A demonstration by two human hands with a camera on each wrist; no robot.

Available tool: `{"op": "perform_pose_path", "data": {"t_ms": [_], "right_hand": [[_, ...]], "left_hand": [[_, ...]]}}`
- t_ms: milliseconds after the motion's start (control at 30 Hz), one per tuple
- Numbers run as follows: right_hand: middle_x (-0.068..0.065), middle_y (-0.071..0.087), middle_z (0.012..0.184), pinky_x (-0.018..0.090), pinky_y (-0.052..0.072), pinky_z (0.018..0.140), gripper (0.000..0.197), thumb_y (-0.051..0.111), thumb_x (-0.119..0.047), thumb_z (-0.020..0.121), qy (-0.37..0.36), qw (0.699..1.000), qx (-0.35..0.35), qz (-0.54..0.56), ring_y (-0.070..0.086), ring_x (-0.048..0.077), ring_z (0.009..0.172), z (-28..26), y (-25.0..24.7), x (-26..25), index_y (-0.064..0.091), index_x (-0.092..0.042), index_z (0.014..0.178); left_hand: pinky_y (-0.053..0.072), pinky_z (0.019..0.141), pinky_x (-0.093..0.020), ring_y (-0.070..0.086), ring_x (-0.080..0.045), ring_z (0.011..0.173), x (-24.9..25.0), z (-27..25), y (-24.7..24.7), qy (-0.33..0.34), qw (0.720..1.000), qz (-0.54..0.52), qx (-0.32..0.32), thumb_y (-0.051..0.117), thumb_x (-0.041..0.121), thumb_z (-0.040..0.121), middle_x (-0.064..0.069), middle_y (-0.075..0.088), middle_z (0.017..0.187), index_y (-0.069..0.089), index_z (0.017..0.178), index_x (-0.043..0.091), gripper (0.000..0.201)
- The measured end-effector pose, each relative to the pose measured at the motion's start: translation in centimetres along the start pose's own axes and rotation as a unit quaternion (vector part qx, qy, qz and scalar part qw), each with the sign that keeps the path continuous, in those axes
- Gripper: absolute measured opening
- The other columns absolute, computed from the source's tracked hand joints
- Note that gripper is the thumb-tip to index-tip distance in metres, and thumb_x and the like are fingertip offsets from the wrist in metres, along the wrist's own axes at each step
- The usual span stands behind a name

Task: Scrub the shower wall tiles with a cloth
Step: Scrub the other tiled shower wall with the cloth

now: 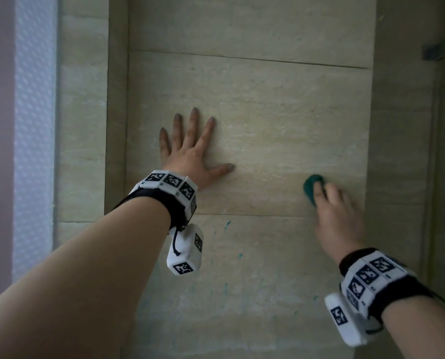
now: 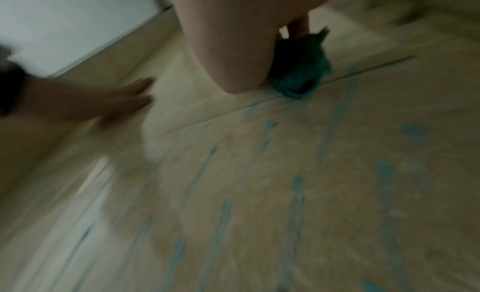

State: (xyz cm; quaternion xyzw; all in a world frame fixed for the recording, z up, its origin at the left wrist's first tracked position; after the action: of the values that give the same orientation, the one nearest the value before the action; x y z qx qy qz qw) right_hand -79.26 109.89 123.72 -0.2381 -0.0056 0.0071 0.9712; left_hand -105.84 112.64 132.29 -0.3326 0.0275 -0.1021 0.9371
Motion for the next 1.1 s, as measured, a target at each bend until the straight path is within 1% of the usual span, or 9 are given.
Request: {"op": "perform_pose_path", "data": {"t_ms": [67,167,333,433,600,767,867,1000,1100], "right_hand": [[0.025,0.041,0.131,0.051,0.045,0.087,0.070,0.067,0.011,0.073,0.110,0.994,-0.017,0.017,0.045,0.044,0.107,0.3,0.2,2.9,0.039,0.008,0.138],[0.029,0.037,0.131,0.047,0.044,0.086,0.068,0.064,0.007,0.079,0.176,0.983,-0.027,0.033,0.046,0.046,0.105,-0.3,0.7,2.8,0.033,0.013,0.139],[0.025,0.058,0.101,0.037,0.052,0.051,0.075,0.083,0.014,0.044,-0.016,0.999,-0.046,0.004,0.059,0.035,0.070,-3.1,2.0,-3.9,0.059,0.014,0.115],[0.020,0.063,0.096,0.035,0.052,0.047,0.084,0.087,0.009,0.030,-0.128,0.989,-0.054,-0.048,0.062,0.032,0.070,-3.7,1.7,-4.2,0.064,0.009,0.111],[0.022,0.040,0.130,0.040,0.051,0.076,0.068,0.063,0.003,0.083,0.056,0.994,-0.077,-0.048,0.052,0.035,0.103,-2.6,1.4,2.5,0.030,0.007,0.143],[0.033,0.041,0.125,0.045,0.051,0.072,0.062,0.059,0.013,0.080,0.160,0.984,-0.071,0.011,0.053,0.047,0.093,-2.7,2.4,1.8,0.035,0.016,0.136],[0.031,0.054,0.105,0.033,0.049,0.048,0.070,0.078,0.015,0.055,0.063,0.994,-0.086,0.016,0.058,0.036,0.064,-3.8,2.5,-2.3,0.052,0.018,0.120],[0.022,0.059,0.099,0.031,0.053,0.048,0.087,0.090,0.006,0.038,-0.058,0.990,-0.122,-0.043,0.060,0.030,0.069,-4.4,3.1,-1.9,0.058,0.011,0.119],[0.025,0.046,0.119,0.042,0.054,0.073,0.071,0.071,0.006,0.074,0.046,0.994,-0.093,-0.029,0.055,0.037,0.091,-3.3,2.6,2.5,0.040,0.009,0.137]], "left_hand": [[-0.023,0.112,-0.049,-0.037,-0.022,0.138,0.0,0.0,0.0,0.000,1.000,0.000,0.001,0.037,0.082,0.078,0.008,-0.039,0.151,-0.023,0.146,0.040,0.100],[-0.022,0.112,-0.050,-0.038,-0.022,0.138,0.1,0.0,0.0,-0.003,1.000,0.001,-0.001,0.035,0.082,0.078,0.008,-0.040,0.150,-0.024,0.146,0.039,0.100],[-0.022,0.112,-0.050,-0.037,-0.023,0.138,0.2,-0.1,-0.1,-0.001,1.000,-0.004,0.005,0.036,0.083,0.077,0.007,-0.039,0.151,-0.023,0.146,0.039,0.101],[-0.021,0.113,-0.050,-0.037,-0.023,0.138,0.2,-0.2,-0.2,-0.003,1.000,-0.004,0.001,0.036,0.083,0.077,0.007,-0.038,0.151,-0.023,0.146,0.039,0.101],[-0.020,0.113,-0.051,-0.037,-0.023,0.138,0.3,-0.2,-0.1,-0.004,1.000,0.000,-0.001,0.035,0.083,0.078,0.007,-0.039,0.151,-0.024,0.146,0.038,0.101],[-0.021,0.113,-0.051,-0.037,-0.024,0.138,0.4,-0.1,0.0,-0.009,1.000,0.006,0.002,0.034,0.083,0.078,0.006,-0.040,0.151,-0.024,0.146,0.038,0.101],[-0.020,0.113,-0.051,-0.037,-0.025,0.138,0.4,-0.2,-0.1,-0.012,1.000,0.011,0.000,0.033,0.084,0.077,0.006,-0.040,0.150,-0.025,0.146,0.038,0.102],[-0.020,0.113,-0.051,-0.037,-0.025,0.138,0.4,-0.2,-0.2,-0.012,1.000,0.006,-0.005,0.034,0.084,0.077,0.005,-0.040,0.151,-0.025,0.146,0.037,0.102],[-0.020,0.113,-0.052,-0.038,-0.025,0.138,0.4,-0.2,-0.1,-0.012,1.000,0.008,-0.004,0.032,0.085,0.077,0.006,-0.041,0.150,-0.026,0.145,0.037,0.102]]}}
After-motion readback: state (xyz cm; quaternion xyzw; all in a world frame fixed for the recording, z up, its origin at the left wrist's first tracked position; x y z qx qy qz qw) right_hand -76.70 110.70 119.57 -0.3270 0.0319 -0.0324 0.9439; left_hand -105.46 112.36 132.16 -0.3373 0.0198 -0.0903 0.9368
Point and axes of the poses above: each hand's wrist, its own z-axis towards the middle knuckle, its own y-axis out of the palm, x = y × z, the point moved 7 cm from there along z, towards the middle knuckle
